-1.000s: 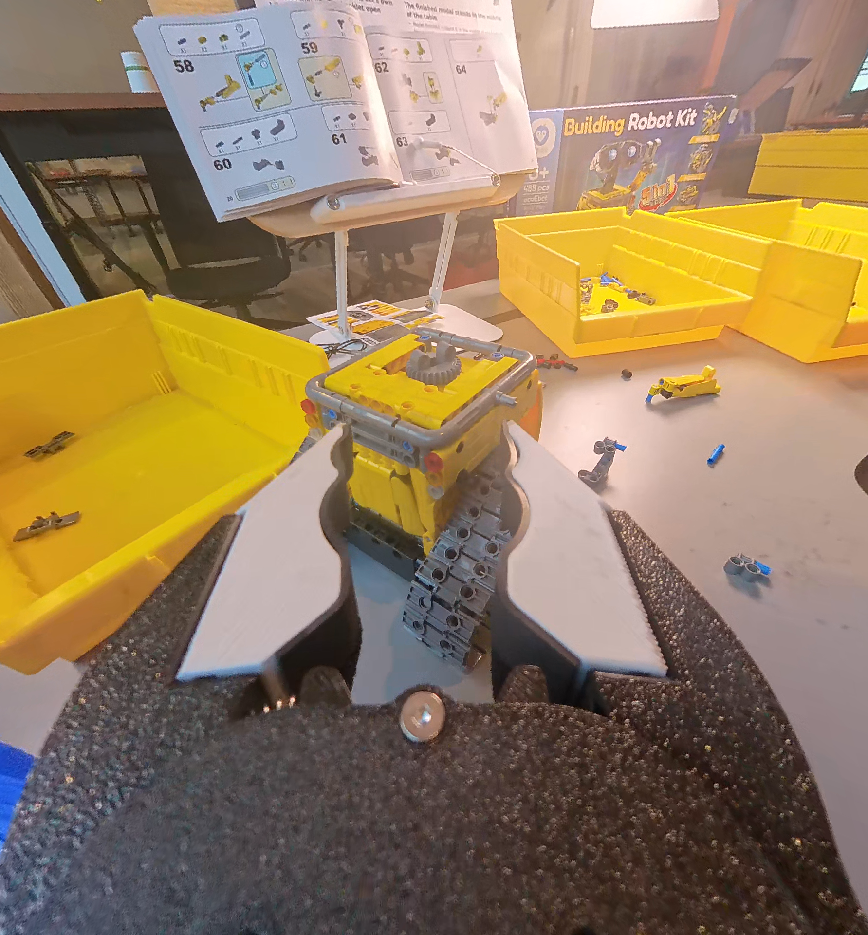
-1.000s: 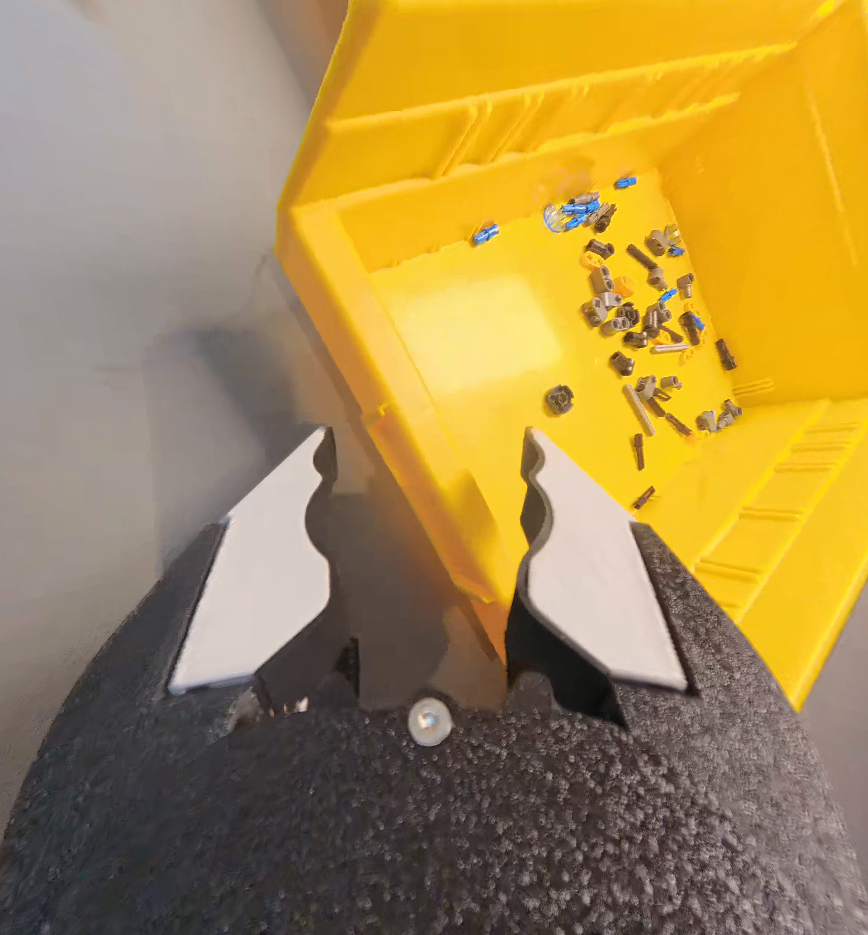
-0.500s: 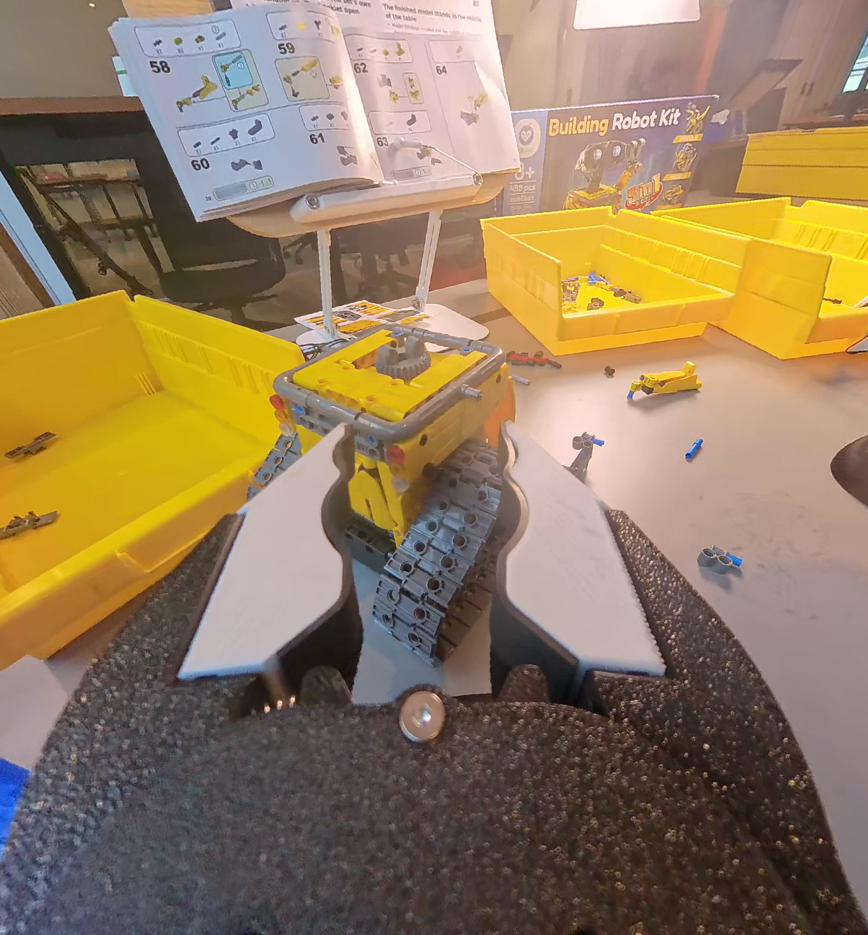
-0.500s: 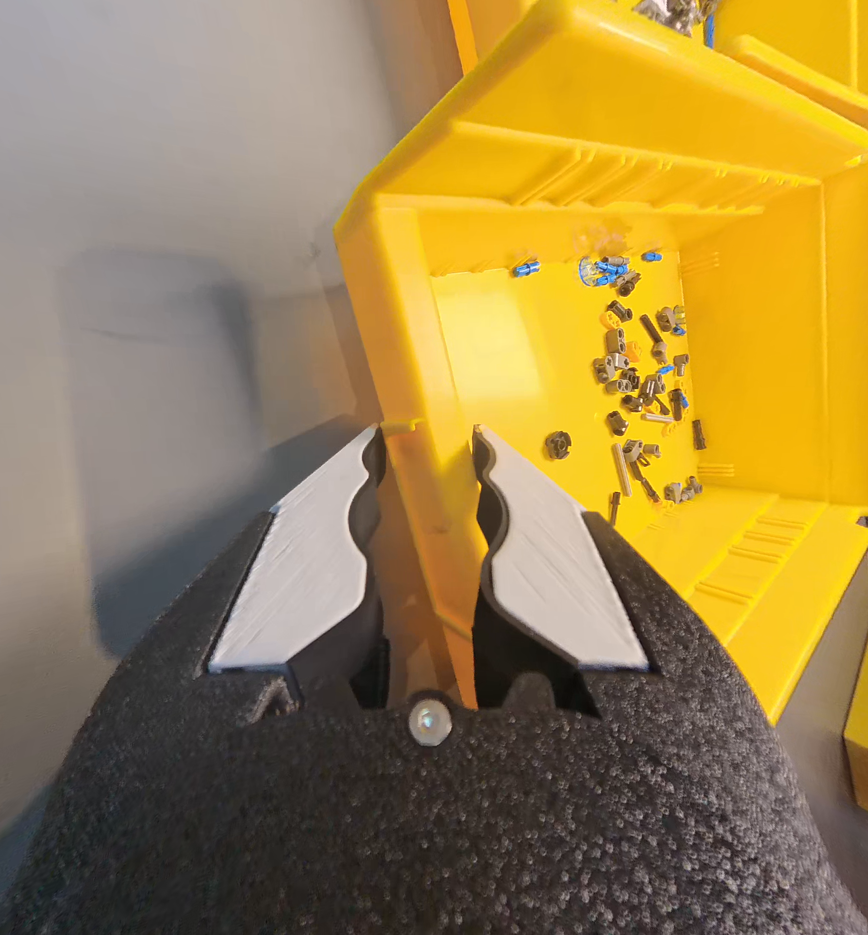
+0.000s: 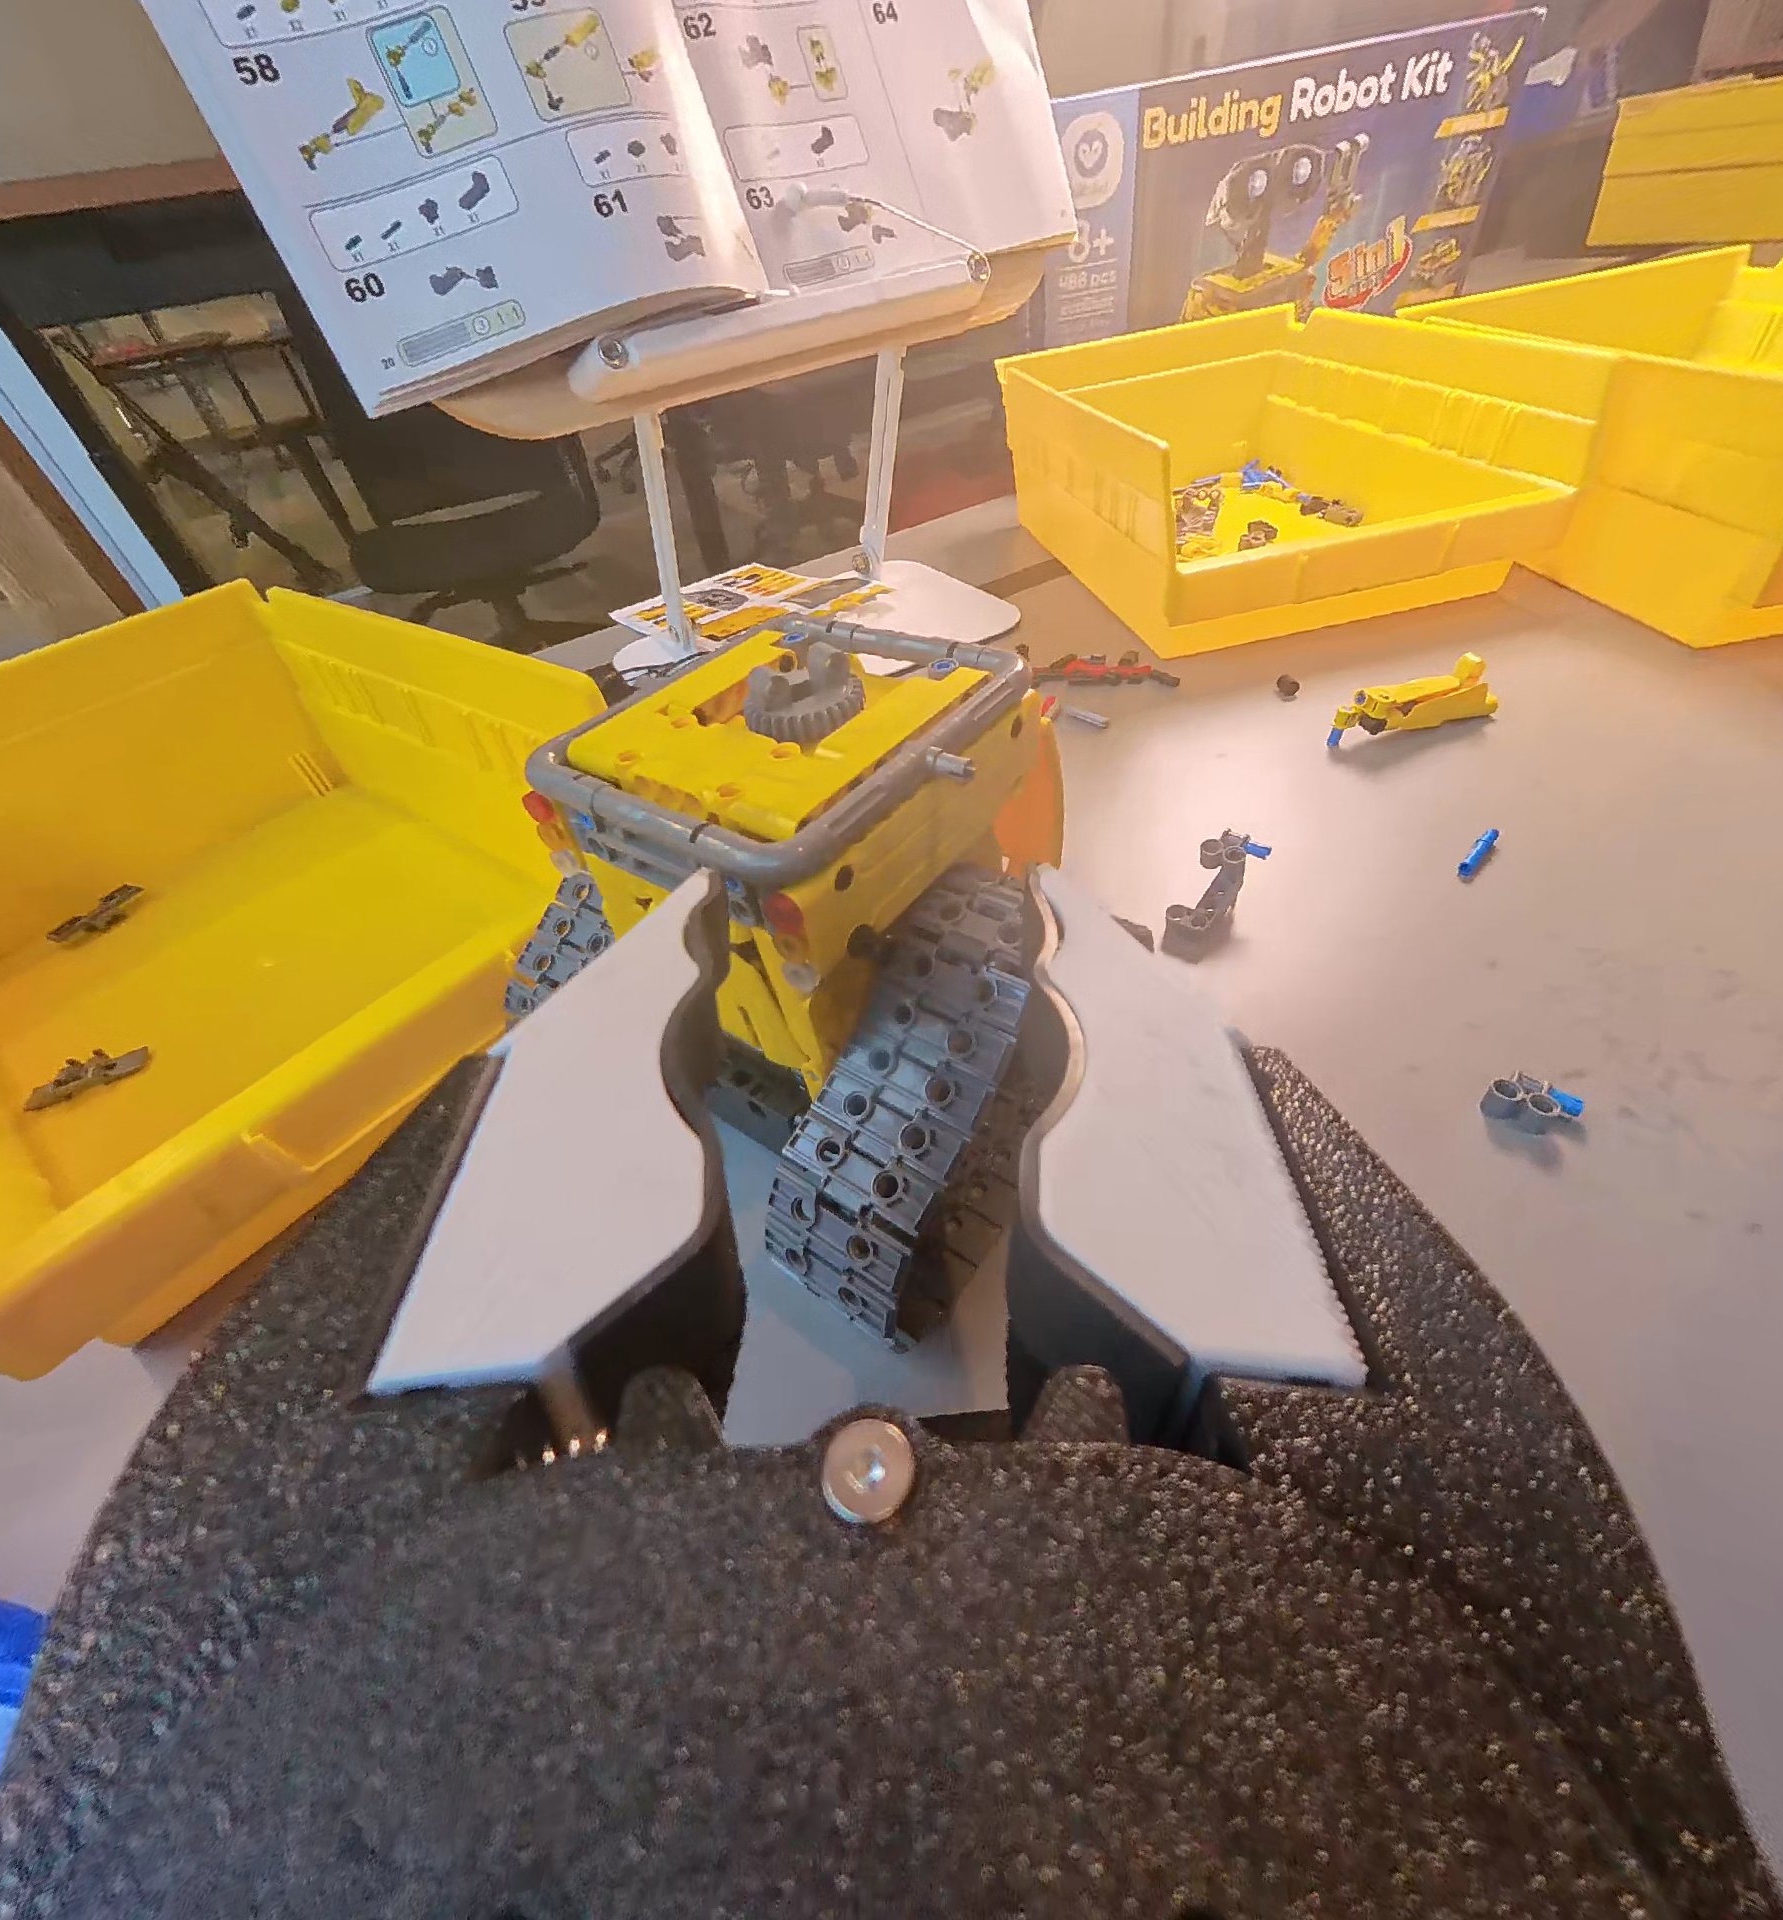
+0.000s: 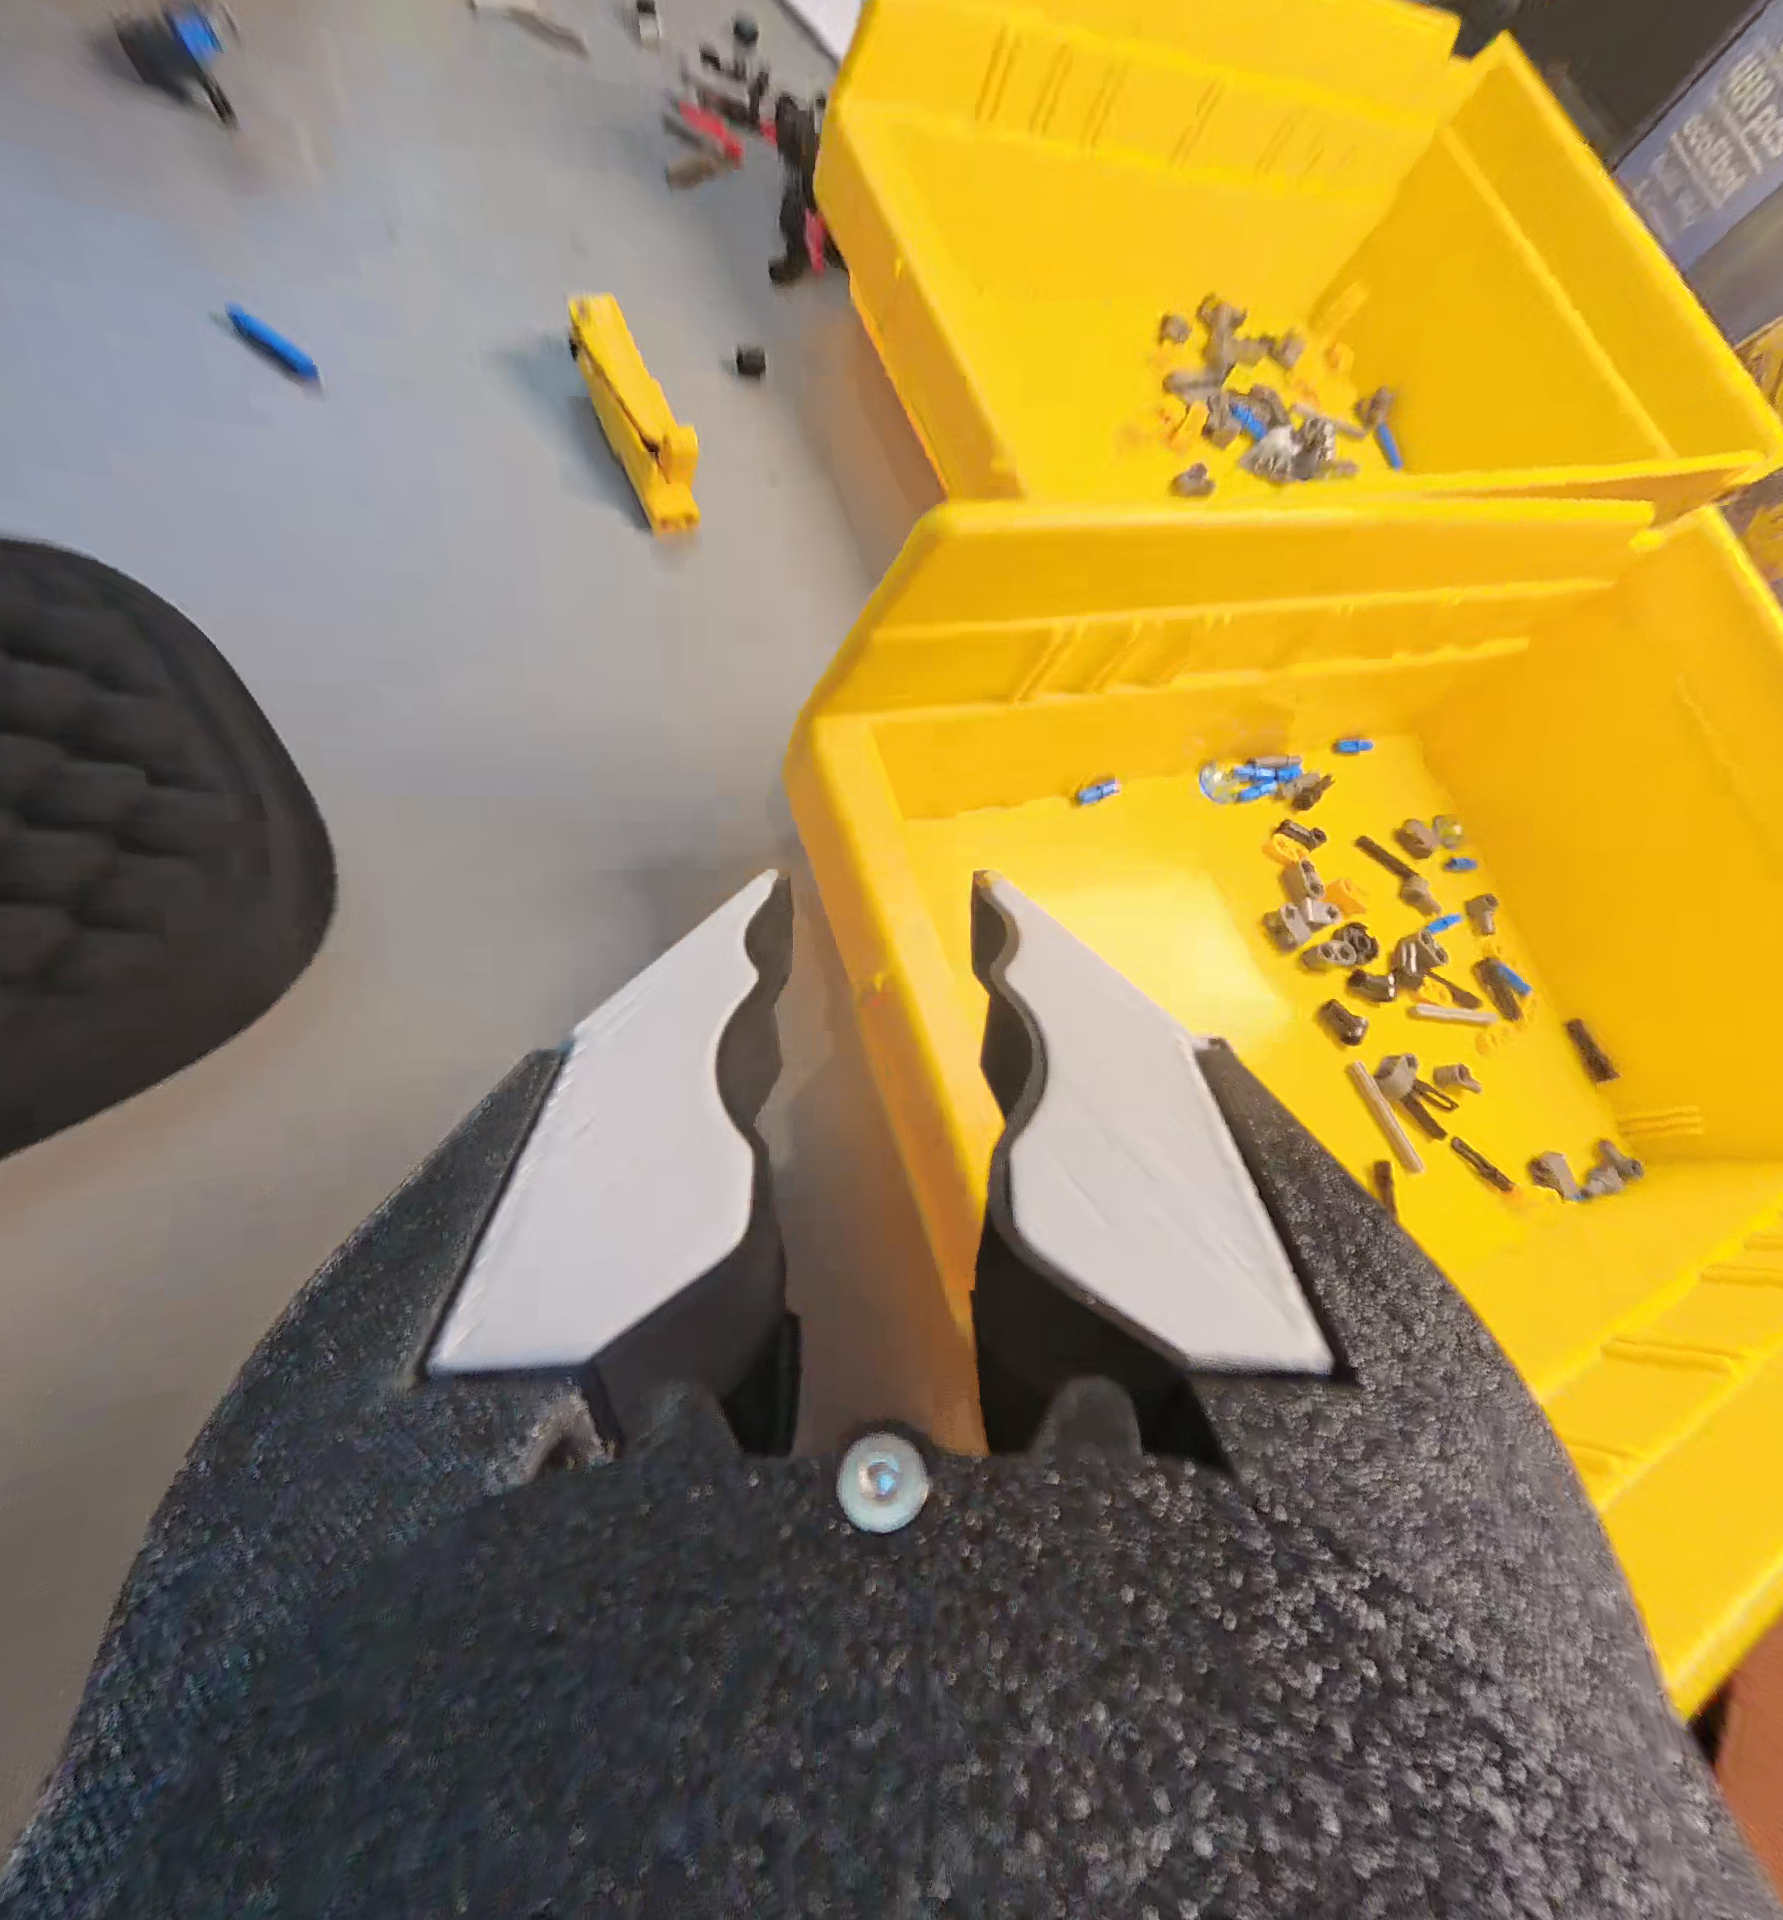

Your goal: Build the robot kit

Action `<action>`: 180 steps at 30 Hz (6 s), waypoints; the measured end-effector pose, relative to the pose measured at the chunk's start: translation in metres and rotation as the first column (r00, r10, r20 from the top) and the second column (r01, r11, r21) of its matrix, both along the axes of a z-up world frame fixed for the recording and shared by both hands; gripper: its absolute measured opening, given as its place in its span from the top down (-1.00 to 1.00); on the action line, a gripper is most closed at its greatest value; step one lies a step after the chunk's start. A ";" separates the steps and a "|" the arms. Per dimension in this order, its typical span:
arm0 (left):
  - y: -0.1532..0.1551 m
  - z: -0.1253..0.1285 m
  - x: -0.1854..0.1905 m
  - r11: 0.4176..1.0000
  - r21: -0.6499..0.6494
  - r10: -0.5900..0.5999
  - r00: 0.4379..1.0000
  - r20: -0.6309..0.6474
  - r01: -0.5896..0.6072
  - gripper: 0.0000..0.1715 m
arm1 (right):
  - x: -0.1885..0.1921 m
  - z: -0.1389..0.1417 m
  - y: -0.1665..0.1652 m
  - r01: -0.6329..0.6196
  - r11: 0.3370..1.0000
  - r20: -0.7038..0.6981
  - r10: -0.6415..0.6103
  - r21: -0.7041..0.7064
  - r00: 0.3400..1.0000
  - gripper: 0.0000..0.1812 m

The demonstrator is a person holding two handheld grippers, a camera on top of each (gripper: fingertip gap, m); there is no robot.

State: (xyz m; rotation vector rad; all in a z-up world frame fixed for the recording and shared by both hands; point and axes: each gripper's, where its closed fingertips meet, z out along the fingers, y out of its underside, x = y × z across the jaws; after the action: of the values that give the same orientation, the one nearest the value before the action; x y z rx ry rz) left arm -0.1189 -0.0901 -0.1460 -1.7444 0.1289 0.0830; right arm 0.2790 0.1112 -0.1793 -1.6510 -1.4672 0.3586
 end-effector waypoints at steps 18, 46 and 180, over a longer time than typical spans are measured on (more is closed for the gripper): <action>-0.003 0.003 -0.006 0.998 0.027 0.052 0.998 -0.017 -0.052 0.37 | 0.017 -0.018 0.160 -0.186 0.961 0.560 0.271 -0.205 0.783 0.76; 0.003 -0.007 -0.010 0.999 -0.028 0.043 0.999 0.028 -0.042 0.37 | 0.017 -0.051 0.171 -0.143 0.916 0.577 0.352 -0.376 0.737 0.98; 0.006 -0.013 -0.011 0.998 -0.060 0.036 0.998 0.050 -0.033 0.37 | 0.032 -0.057 0.214 -0.062 0.930 0.678 0.309 -0.363 0.667 0.79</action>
State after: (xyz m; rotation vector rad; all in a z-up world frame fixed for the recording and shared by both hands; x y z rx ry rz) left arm -0.1303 -0.0846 -0.1591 -1.8067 0.0649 0.0601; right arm 0.3109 0.3255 -0.2360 -2.0252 -2.2932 0.0147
